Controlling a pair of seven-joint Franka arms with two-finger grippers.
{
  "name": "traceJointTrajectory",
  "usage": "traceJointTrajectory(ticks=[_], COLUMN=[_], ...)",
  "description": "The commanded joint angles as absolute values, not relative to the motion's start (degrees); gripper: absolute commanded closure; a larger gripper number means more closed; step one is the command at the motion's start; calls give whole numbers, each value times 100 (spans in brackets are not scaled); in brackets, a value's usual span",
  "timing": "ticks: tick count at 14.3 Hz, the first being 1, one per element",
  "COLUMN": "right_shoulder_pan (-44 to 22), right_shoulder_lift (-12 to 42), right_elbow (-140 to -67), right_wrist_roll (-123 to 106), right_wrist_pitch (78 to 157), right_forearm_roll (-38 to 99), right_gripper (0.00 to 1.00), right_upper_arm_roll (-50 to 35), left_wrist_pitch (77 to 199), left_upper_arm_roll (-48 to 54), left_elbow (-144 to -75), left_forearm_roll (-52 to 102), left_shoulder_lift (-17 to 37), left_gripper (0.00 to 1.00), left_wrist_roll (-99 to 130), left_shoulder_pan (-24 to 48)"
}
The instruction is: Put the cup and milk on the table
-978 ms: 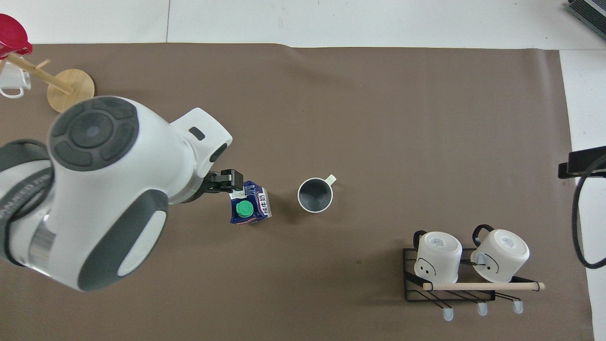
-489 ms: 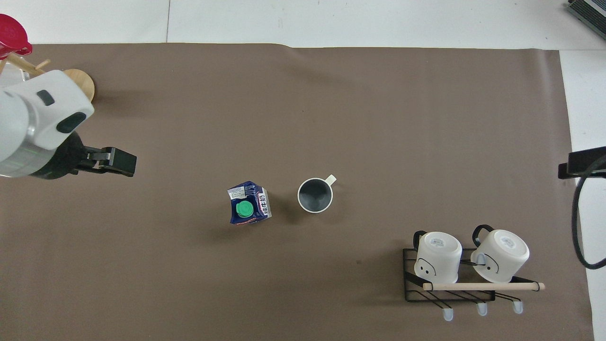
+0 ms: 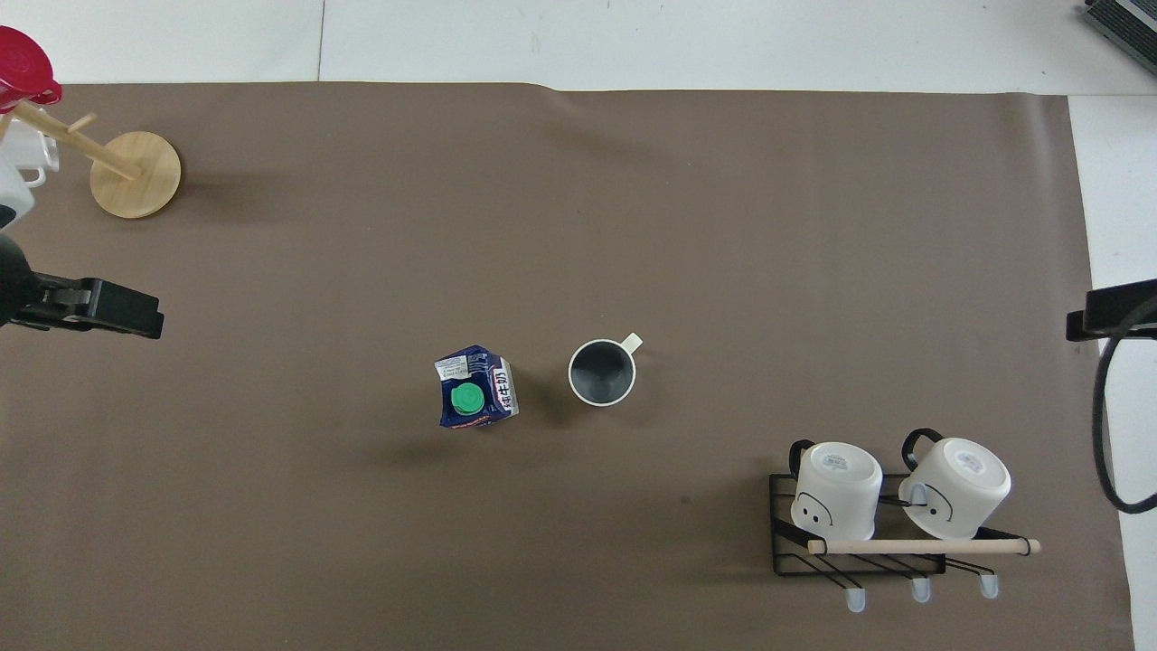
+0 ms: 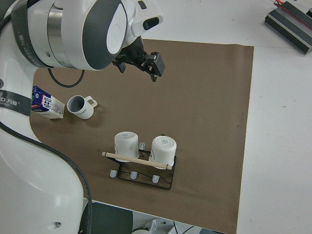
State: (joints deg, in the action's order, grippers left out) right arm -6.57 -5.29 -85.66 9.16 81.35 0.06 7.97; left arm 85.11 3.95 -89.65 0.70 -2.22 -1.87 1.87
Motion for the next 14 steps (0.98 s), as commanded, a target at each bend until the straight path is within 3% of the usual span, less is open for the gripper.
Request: traceJointTrajectory(ticks=[1, 14], right_shoulder_pan=[-606, -606], right_shoulder_lift=[-686, -668], right_elbow=[-8763, -8763], right_wrist_roll=[782, 782], right_wrist_pitch=[8244, 8244], right_forearm_roll=[62, 62], right_gripper=[0, 0], right_upper_arm_roll=[765, 756], left_wrist_pitch=[8323, 8279], left_upper_arm_roll=[440, 404], left_elbow=[-8859, -8895], left_forearm_roll=[0, 26], left_shoulder_lift=[-202, -290], left_gripper=[0, 0], left_wrist_roll=[-290, -378], left_shoulder_pan=[44, 35])
